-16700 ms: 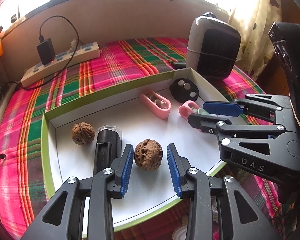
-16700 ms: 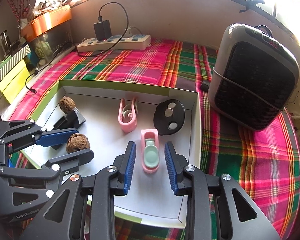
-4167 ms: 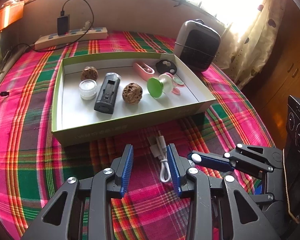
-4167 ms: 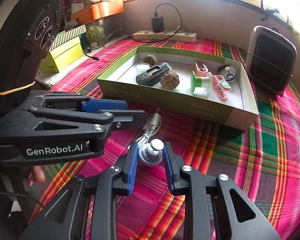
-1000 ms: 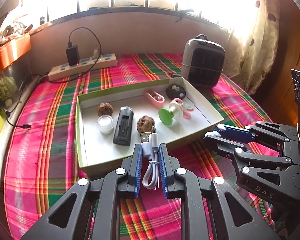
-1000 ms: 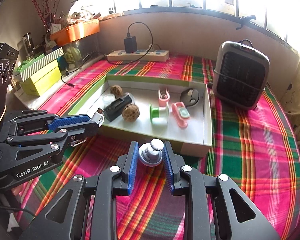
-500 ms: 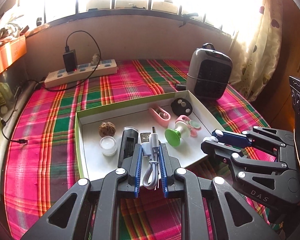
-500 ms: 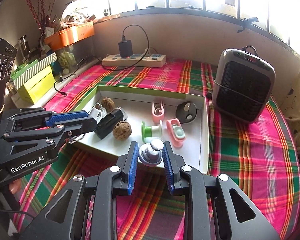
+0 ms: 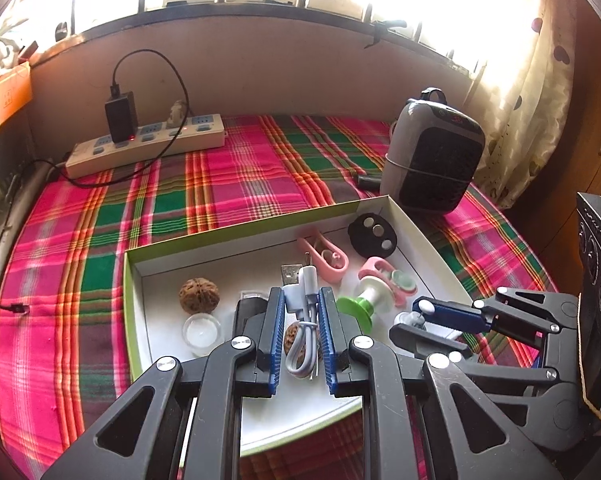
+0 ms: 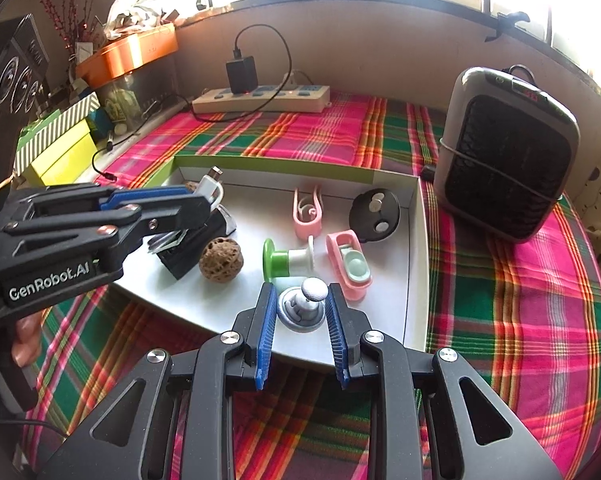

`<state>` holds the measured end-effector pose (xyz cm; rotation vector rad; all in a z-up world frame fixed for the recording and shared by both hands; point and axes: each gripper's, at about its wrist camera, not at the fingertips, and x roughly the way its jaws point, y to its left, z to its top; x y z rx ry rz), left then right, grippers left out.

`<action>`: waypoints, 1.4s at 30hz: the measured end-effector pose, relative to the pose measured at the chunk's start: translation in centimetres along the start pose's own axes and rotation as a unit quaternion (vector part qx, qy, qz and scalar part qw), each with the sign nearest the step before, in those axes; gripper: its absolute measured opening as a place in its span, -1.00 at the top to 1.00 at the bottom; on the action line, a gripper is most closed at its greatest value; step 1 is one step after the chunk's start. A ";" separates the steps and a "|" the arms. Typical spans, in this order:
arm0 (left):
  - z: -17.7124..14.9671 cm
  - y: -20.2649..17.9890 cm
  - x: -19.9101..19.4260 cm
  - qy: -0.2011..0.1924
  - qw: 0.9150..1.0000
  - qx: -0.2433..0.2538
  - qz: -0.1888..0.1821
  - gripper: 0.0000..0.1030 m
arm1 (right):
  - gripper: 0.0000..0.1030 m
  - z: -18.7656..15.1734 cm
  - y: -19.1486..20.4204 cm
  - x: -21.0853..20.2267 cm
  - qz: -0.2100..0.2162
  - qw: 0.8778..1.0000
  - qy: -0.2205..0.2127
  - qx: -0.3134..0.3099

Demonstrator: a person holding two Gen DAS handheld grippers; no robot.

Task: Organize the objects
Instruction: 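Carry the cable with the left tool while the right tool carries the knob into the box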

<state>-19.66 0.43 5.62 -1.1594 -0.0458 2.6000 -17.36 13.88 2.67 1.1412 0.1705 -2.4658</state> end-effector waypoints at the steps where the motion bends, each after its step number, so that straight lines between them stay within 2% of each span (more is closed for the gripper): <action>1: 0.1 0.0 0.2 0.002 1.000 0.000 -0.001 0.71 | 0.49 0.0 -0.1 0.2 0.001 1.000 0.003 0.000; 21: 1.5 -0.3 3.9 0.026 1.000 -0.001 0.003 0.71 | 0.49 0.2 -0.5 1.5 -0.004 1.000 0.016 -0.006; 42: 1.3 -0.5 6.3 0.054 0.998 0.004 0.011 0.71 | 0.49 0.4 -0.6 1.9 -0.012 1.000 0.021 -0.008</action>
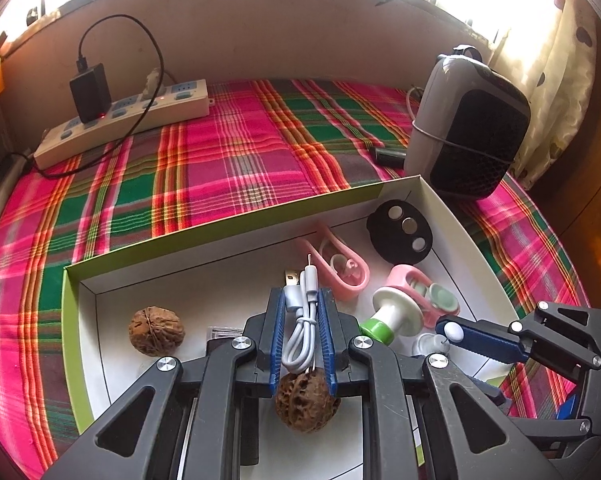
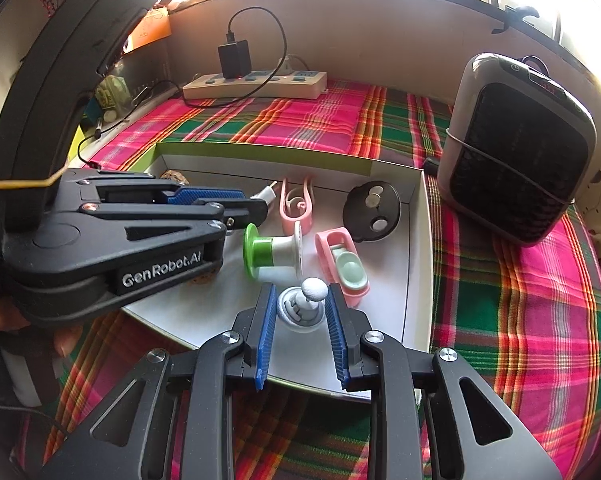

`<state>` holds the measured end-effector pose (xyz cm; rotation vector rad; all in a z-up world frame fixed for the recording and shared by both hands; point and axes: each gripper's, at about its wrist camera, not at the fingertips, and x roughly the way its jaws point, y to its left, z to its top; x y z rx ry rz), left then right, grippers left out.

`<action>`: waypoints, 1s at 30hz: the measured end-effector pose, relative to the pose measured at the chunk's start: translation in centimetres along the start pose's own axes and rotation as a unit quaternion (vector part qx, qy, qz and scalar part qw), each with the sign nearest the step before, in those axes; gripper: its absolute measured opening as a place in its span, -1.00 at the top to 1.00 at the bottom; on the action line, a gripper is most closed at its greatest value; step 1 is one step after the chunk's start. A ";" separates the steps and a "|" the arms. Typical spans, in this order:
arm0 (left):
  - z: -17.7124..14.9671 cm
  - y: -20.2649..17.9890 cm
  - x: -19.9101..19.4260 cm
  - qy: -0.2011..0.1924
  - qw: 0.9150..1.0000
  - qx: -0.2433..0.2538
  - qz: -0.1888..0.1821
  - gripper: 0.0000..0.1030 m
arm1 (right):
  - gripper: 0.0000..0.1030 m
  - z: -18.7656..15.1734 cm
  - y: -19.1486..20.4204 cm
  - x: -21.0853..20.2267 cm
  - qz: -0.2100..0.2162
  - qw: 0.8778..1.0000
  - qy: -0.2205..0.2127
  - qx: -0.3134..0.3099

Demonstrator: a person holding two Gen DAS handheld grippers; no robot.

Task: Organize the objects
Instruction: 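Carry the cable with the left tool while the right tool carries the knob into the box, then open the left tool to release the cable while the right tool releases the knob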

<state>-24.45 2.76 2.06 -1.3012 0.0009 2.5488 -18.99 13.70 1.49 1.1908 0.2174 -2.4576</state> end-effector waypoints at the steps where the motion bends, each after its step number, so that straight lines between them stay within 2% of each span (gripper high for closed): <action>1: 0.0 0.0 0.0 0.000 1.000 0.000 0.000 0.71 | 0.49 0.1 0.0 0.0 -0.001 1.000 0.001 -0.001; 30: -0.1 0.1 0.3 0.005 1.000 0.001 0.001 0.71 | 0.49 0.1 0.0 0.6 -0.006 1.000 0.010 0.003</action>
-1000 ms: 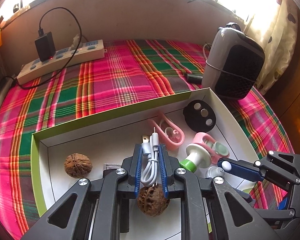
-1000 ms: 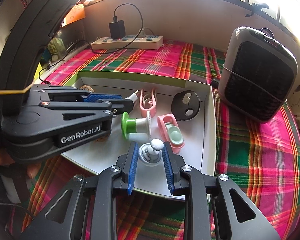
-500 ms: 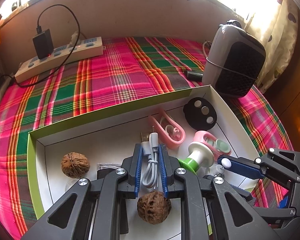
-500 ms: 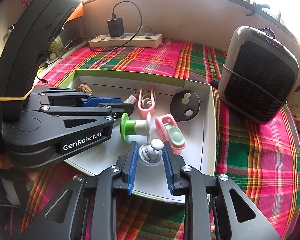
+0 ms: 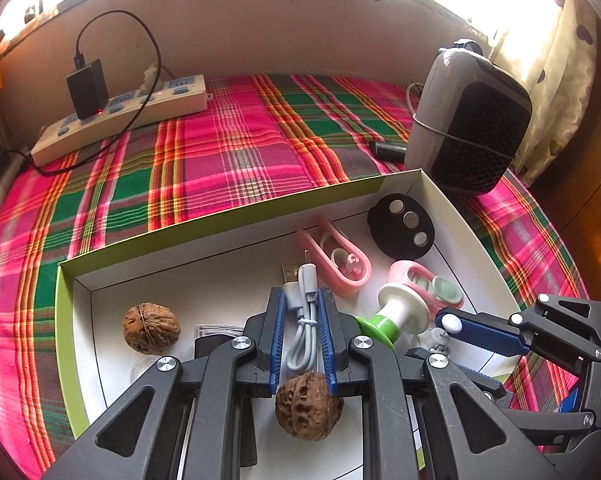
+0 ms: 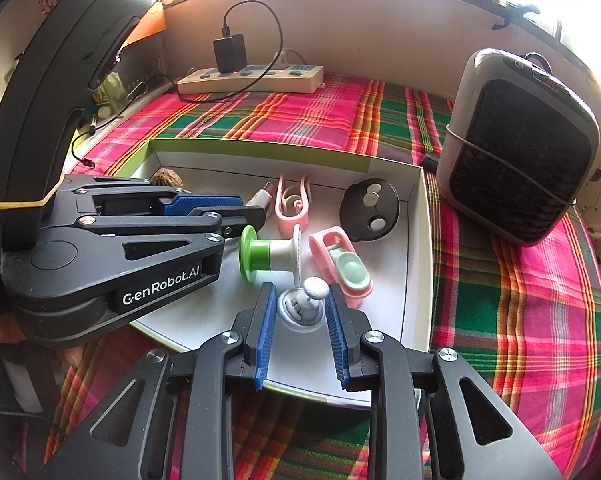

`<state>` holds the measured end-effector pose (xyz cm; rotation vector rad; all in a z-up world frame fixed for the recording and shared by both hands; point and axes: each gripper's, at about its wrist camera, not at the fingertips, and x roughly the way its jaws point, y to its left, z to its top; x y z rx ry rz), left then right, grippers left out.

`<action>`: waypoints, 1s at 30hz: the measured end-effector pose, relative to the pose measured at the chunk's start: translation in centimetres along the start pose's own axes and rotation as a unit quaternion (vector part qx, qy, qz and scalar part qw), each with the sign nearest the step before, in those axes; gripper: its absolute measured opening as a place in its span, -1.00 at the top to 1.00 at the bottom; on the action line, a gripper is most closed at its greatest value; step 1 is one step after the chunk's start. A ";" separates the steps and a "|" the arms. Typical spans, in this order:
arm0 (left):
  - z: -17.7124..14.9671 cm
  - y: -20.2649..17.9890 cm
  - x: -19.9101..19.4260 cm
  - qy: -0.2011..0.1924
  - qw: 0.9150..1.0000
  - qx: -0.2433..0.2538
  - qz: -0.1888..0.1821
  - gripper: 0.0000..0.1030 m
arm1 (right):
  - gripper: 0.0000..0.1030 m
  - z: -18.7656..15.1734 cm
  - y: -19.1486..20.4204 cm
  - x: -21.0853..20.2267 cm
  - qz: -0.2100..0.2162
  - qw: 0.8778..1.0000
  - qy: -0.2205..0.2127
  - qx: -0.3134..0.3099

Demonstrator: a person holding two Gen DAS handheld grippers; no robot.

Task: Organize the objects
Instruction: 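Open the left tool to release the cable while the right tool releases the knob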

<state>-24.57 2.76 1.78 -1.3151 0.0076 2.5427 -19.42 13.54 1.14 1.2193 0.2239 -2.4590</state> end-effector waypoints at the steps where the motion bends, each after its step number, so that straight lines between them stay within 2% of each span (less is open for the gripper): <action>1: 0.0 0.0 0.0 0.000 1.000 0.001 0.001 0.71 | 0.49 0.0 -0.1 0.0 0.000 1.000 0.000 0.002; 10: -0.3 -0.1 -0.1 -0.001 1.000 0.005 0.009 0.65 | 0.21 -0.1 -0.8 0.1 -0.002 1.000 0.002 0.020; 18: -0.3 0.1 -0.6 -0.008 1.000 0.003 0.012 0.59 | 0.19 -0.2 -1.0 0.0 0.000 1.000 0.000 0.024; 30: -0.7 0.0 -2.0 -0.030 0.999 0.008 0.038 0.56 | 0.18 -0.3 -1.1 -0.1 0.003 0.999 -0.002 0.032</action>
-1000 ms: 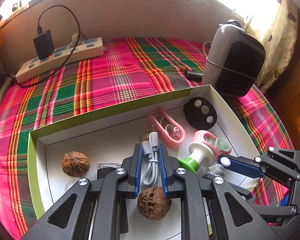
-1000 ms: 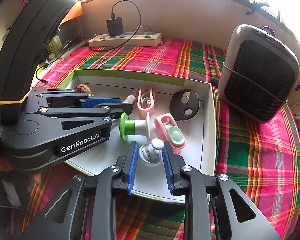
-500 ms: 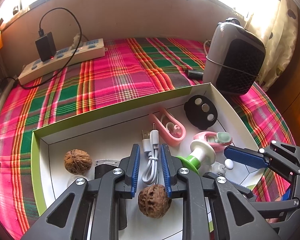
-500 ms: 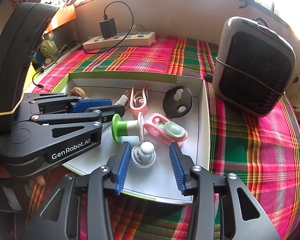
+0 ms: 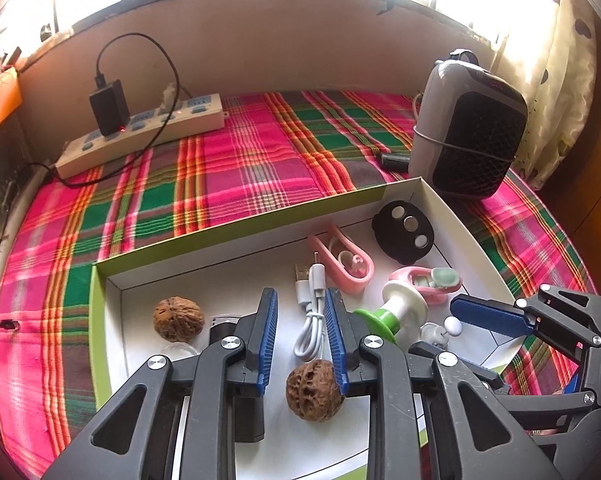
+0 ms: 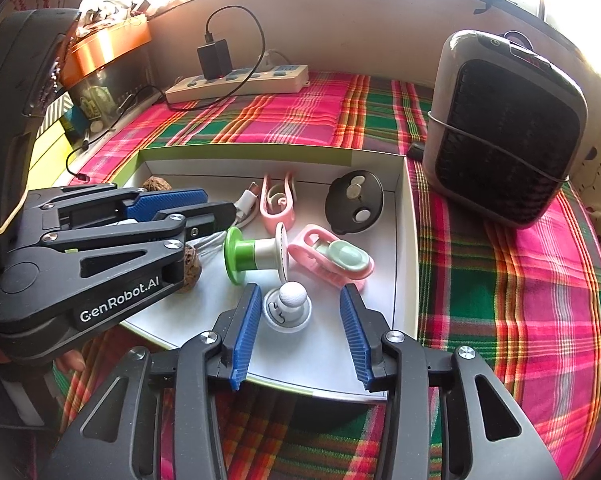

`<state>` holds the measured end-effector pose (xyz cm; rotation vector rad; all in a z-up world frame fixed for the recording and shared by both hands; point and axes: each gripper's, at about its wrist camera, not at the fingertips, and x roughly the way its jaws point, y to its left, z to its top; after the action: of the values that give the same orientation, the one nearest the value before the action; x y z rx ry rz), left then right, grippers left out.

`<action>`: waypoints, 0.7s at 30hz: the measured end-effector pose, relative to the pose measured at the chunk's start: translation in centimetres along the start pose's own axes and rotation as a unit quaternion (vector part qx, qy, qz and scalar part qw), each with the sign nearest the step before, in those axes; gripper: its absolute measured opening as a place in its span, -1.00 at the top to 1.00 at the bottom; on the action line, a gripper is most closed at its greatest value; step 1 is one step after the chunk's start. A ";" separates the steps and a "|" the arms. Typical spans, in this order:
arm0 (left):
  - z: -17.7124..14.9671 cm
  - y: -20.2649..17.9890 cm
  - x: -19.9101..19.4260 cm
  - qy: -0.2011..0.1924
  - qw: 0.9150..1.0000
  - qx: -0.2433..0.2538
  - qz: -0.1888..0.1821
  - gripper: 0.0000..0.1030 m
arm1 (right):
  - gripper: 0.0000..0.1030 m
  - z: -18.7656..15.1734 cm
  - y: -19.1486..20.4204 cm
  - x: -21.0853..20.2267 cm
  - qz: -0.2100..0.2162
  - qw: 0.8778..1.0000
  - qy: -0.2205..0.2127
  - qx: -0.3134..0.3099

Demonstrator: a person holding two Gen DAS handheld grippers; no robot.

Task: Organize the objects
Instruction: 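Open the left tool to release the cable while the right tool releases the knob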

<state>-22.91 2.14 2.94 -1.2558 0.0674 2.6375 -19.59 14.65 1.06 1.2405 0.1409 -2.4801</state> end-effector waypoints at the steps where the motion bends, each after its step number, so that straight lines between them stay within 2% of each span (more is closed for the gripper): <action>1: 0.0 0.0 -0.2 -0.002 1.000 0.001 0.002 0.56 | 0.18 0.0 0.0 0.0 0.000 1.000 -0.001 0.001; 15: -1.5 0.0 -3.7 -0.030 0.999 -0.027 0.026 0.56 | 0.17 -0.6 0.0 -1.7 0.000 1.000 -0.023 0.013; 18: -2.0 0.0 -4.5 -0.036 0.998 -0.030 0.033 0.56 | -0.02 -0.7 0.2 -2.0 -0.006 1.000 -0.028 0.013; 21: -2.5 0.0 -5.3 -0.039 0.998 -0.034 0.037 0.56 | -0.05 -0.9 0.2 -2.5 -0.003 0.999 -0.033 0.019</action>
<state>-17.76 0.89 5.43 -1.1903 0.0099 2.7713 -17.50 15.39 2.51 1.1734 0.0819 -2.5356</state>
